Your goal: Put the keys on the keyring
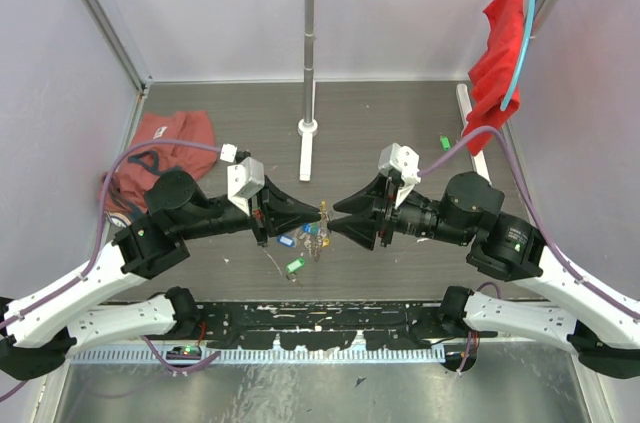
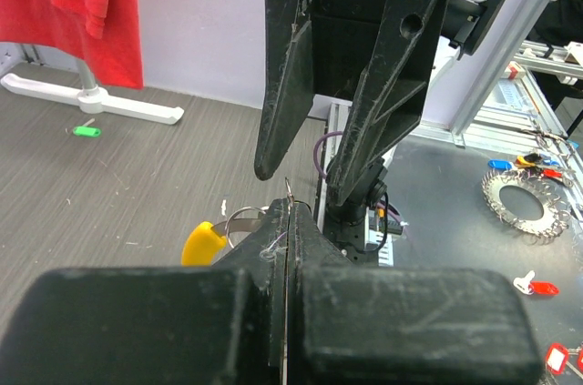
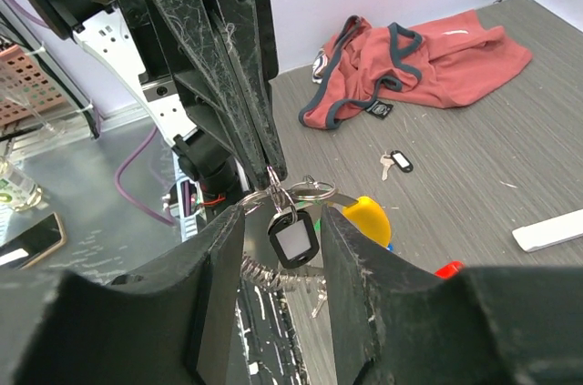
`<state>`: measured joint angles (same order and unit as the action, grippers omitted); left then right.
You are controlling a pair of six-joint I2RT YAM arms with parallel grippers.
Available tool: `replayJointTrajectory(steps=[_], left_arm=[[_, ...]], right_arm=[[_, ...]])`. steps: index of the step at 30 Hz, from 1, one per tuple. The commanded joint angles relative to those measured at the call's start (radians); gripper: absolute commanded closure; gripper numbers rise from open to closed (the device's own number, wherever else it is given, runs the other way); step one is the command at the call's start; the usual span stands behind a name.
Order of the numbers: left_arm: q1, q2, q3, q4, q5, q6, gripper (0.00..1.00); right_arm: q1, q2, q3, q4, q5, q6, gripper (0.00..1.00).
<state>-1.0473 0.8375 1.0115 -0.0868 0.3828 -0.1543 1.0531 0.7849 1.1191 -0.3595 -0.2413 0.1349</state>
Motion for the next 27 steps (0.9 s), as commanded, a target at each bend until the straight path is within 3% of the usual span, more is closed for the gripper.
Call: replayJointTrajectory(steps=[1,8,15,27], left_arm=[[0.003,-0.016,0.004,0.063,-0.009,-0.003,1.0],[0.003,-0.019,0.007,0.062,-0.009,-0.002,1.0],[0.003,-0.027,0.007,0.052,-0.018,0.006,1.0],[0.003,-0.026,0.006,0.055,-0.019,0.01,1.0]], right_arm=[[0.004,0.014,0.014,0.044,-0.023,0.006,0.55],[0.004,0.034,0.017,0.028,-0.023,-0.005,0.57],[0.005,0.026,0.032,-0.006,-0.009,-0.016,0.74],[0.004,0.033,0.064,-0.055,-0.006,-0.037,0.93]])
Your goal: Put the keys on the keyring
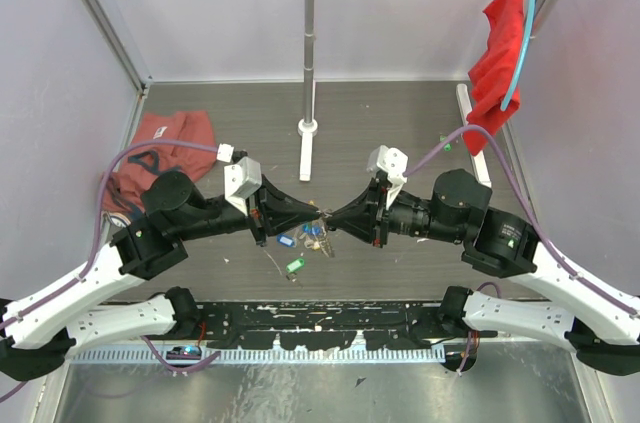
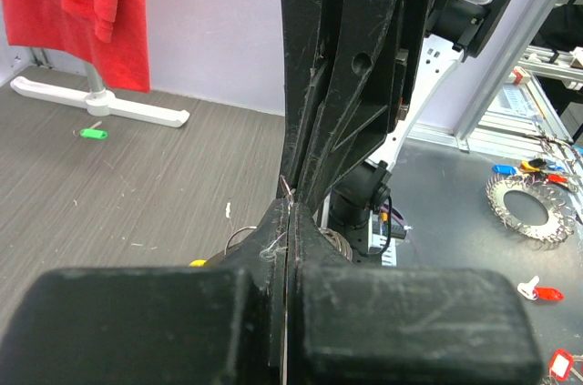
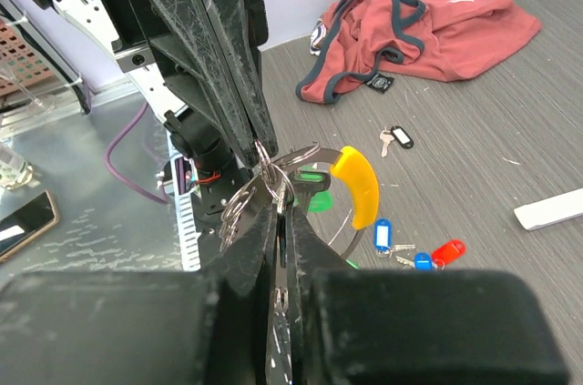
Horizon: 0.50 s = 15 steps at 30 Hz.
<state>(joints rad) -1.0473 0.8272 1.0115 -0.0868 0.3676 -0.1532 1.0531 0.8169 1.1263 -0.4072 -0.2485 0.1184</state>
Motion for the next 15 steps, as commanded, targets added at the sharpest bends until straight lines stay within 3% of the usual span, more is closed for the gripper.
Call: replayJointTrajectory(steps=[1,15], left_arm=[[0.003,-0.016,0.005,0.053,-0.003,0.011,1.0],[0.003,-0.017,0.006,0.048,-0.006,0.014,1.0]], right_arm=[[0.005,0.004,0.062,-0.017,0.0,-0.027,0.94],[0.004,0.075,0.155,-0.186,-0.054,-0.098,0.96]])
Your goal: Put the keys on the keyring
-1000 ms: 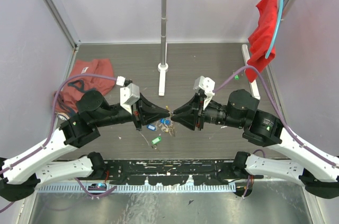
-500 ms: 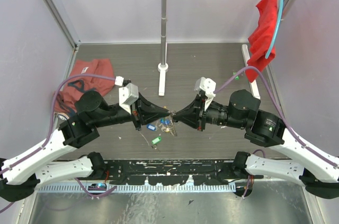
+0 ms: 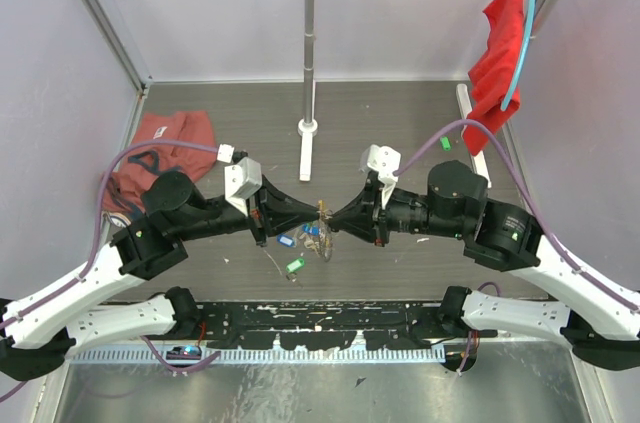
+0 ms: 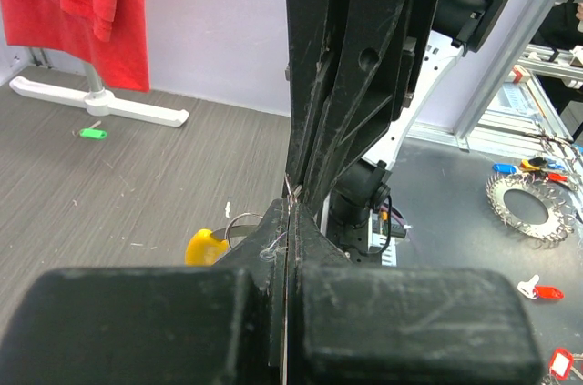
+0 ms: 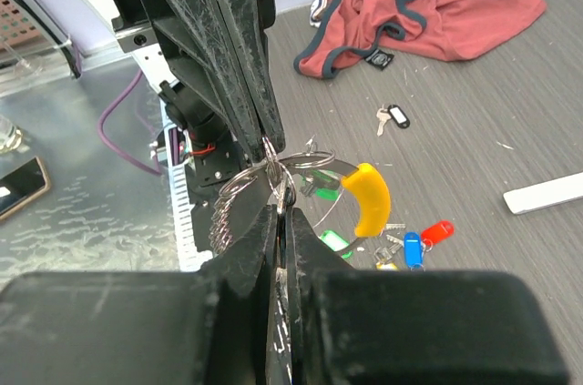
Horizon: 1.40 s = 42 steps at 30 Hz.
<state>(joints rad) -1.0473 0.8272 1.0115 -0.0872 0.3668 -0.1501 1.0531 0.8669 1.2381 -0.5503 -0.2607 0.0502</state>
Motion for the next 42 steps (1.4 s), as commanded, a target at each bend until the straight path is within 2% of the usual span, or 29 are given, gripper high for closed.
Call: replayJointTrajectory(steps=[1,10,13,17,21,24,28,33,42], left_arm=[[0.004,-0.018,0.006,0.048,-0.004,0.011,1.0],[0.003,-0.026,0.007,0.04,-0.008,0.012,1.0],[0.003,-0.024,0.006,0.042,-0.007,0.012,1.0],[0.003,-0.021,0.004,0.047,-0.003,0.01,1.0],[0.004,-0.02,0.004,0.055,0.007,0.002,1.0],[0.003,-0.017,0.005,0.067,0.025,-0.012,1.0],[0.003,-0.021,-0.001,0.096,0.054,-0.042,1.0],[0.004,-0.016,-0.015,0.163,0.096,-0.091,1.0],[0.003,-0.005,-0.013,0.216,0.119,-0.126,1.0]], right_arm=[[0.005,0.031,0.046,-0.049,-0.049,-0.033,0.96],[0.004,0.047,0.041,-0.062,-0.055,-0.04,0.94],[0.004,0.052,0.042,-0.058,-0.063,-0.039,0.89],[0.004,0.04,0.043,-0.031,-0.062,-0.046,0.76],[0.004,-0.014,0.026,0.05,-0.015,-0.063,0.66],[0.005,-0.056,0.007,0.114,-0.004,-0.082,0.62],[0.004,-0.096,-0.016,0.171,-0.017,-0.105,0.62],[0.005,-0.103,-0.035,0.217,-0.086,-0.119,0.69],[0.004,-0.085,-0.059,0.281,-0.168,-0.125,0.68]])
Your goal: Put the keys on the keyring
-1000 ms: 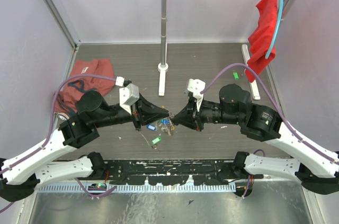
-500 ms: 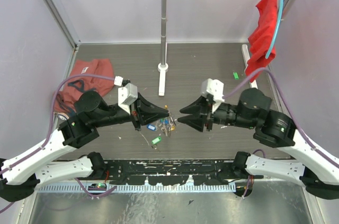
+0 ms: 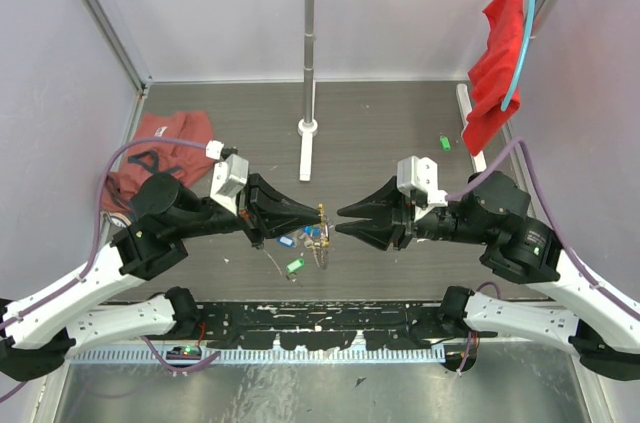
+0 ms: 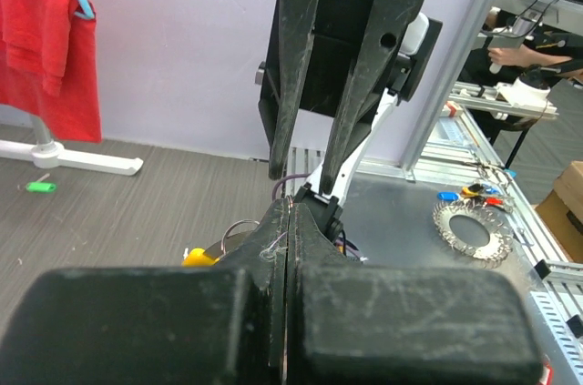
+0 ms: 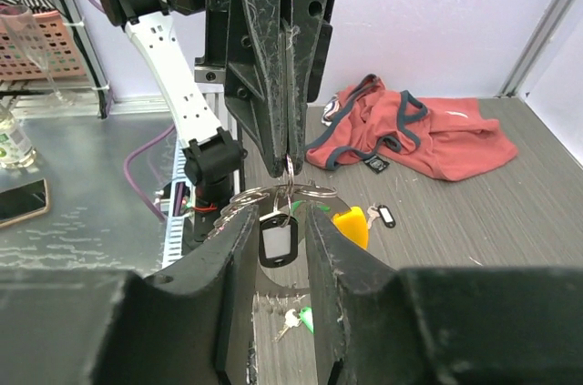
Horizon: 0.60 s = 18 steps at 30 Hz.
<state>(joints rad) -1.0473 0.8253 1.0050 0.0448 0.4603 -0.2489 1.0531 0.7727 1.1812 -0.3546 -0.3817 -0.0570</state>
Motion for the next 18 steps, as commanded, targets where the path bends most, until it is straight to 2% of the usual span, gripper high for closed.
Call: replayJointTrajectory(steps=[1,15,18], left_arm=[[0.003,-0.002,-0.006,0.085,0.027,-0.029,1.0],[0.004,0.012,0.0,0.096,0.052,-0.037,1.0],[0.003,0.011,0.0,0.097,0.054,-0.036,1.0]], right_arm=[[0.005,0.013,-0.001,0.083,-0.05,-0.018,0.68],[0.004,0.034,-0.005,0.098,-0.07,-0.012,0.7],[0.004,0.036,-0.003,0.098,-0.07,-0.012,0.73]])
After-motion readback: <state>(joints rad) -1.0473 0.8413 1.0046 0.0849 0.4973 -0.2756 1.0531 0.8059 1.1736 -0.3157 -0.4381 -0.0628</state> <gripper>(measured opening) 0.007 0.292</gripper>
